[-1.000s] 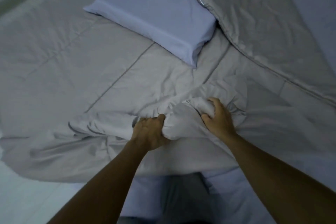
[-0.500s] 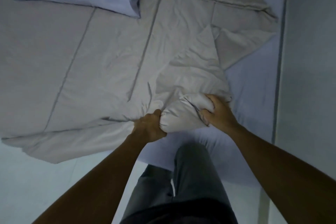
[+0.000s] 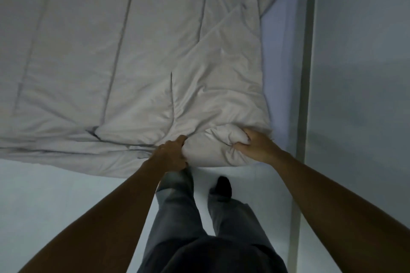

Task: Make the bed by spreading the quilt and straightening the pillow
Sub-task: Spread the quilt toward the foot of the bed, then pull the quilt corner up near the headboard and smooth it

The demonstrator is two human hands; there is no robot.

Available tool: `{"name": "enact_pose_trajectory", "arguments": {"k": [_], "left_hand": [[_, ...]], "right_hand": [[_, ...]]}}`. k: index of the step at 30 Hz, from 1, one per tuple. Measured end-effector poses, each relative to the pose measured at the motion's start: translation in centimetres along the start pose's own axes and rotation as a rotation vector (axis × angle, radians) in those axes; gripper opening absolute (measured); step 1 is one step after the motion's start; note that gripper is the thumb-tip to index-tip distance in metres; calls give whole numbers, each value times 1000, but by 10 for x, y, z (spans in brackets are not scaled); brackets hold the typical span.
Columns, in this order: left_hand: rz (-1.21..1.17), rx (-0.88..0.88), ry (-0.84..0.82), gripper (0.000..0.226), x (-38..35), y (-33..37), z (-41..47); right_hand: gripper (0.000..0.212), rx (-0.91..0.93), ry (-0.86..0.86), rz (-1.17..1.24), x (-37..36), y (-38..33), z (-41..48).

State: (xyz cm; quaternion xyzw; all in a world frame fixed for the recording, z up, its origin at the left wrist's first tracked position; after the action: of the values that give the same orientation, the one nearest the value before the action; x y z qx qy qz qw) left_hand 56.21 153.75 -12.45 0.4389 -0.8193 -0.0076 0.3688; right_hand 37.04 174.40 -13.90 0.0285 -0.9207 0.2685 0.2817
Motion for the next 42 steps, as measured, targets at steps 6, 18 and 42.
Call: {"name": "enact_pose_trajectory", "arguments": {"k": [6,18,42], "left_hand": [[162,-69,-11,77,-73,28,-40],[-1,-135,-131,68,-161,-1,-80],[-412,-513,26,24,-93,200,-156]], "right_hand": [[66,-112,-67,-31,-33,73,-71],[59,-1,35,-4,-139,135,-142],[22,-64,640,629,3,114,-283]]}}
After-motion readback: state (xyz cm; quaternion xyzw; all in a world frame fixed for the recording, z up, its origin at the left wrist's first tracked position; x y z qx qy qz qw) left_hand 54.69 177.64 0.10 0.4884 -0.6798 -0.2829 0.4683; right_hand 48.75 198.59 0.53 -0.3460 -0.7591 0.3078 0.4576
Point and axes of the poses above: each hand's wrist, its own z-axis towards the middle knuckle, its own x-axis out of the back of the hand, y = z × x, the point moved 3 cm from there along z, towards the middle knuckle, and after that the axes turned 4 degrees about y, right-handed, at the moved point
